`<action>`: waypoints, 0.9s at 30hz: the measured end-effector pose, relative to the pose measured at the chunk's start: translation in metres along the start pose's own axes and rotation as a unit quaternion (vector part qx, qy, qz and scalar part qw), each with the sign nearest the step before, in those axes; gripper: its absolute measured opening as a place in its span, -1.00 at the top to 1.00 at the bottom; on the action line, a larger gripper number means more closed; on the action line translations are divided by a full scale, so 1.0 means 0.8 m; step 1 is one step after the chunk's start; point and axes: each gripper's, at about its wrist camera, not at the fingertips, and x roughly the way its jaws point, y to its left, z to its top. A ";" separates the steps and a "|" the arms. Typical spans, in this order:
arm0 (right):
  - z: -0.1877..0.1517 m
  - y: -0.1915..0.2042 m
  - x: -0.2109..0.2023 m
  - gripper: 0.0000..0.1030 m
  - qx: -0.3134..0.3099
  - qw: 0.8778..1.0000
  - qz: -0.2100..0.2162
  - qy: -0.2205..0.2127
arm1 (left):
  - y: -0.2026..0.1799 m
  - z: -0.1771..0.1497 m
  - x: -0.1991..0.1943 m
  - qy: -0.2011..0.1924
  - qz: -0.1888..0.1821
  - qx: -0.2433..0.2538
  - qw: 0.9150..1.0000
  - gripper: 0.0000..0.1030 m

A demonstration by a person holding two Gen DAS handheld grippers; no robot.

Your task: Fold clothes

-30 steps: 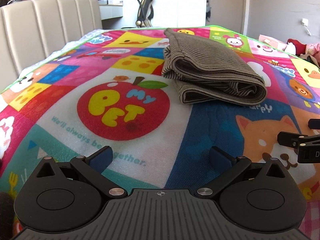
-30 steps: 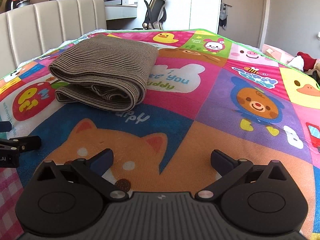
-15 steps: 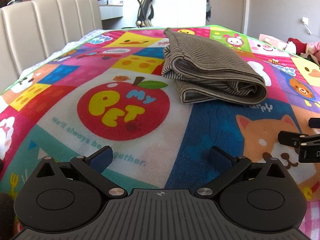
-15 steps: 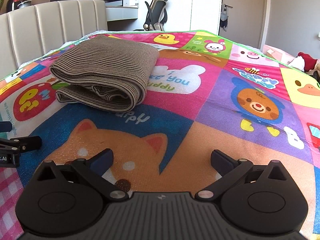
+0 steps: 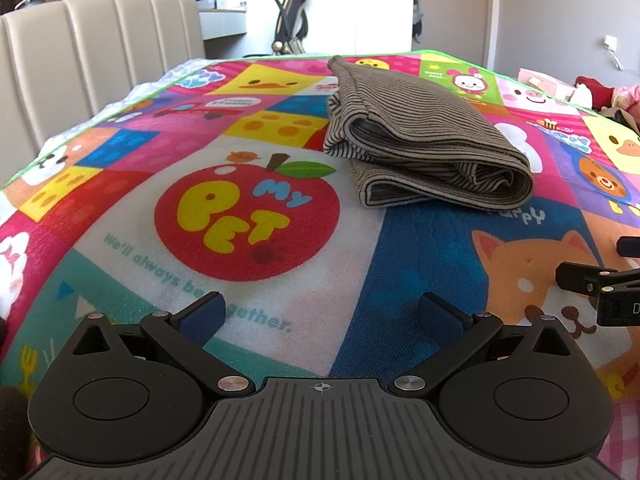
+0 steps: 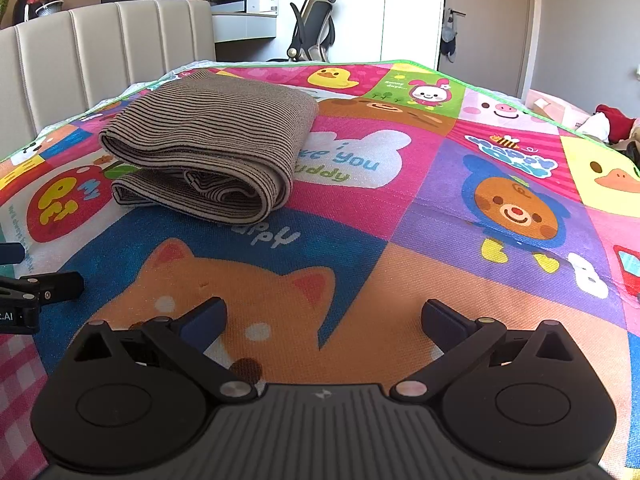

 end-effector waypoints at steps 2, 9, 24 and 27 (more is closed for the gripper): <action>0.000 0.000 0.000 -1.00 0.000 1.000 0.000 0.000 | 0.000 0.000 0.000 0.000 0.000 0.000 1.000 -1.00; 0.001 -0.001 0.000 -1.00 0.001 1.000 0.000 0.001 | 0.000 0.000 -0.001 0.000 0.001 0.001 1.000 -1.00; 0.001 0.000 -0.001 -1.00 0.002 1.000 0.000 0.005 | -0.003 0.002 -0.002 0.000 0.006 0.004 1.000 -1.00; 0.001 0.001 -0.002 -1.00 0.001 1.000 0.000 0.005 | -0.002 0.001 -0.002 0.000 0.006 0.003 1.000 -1.00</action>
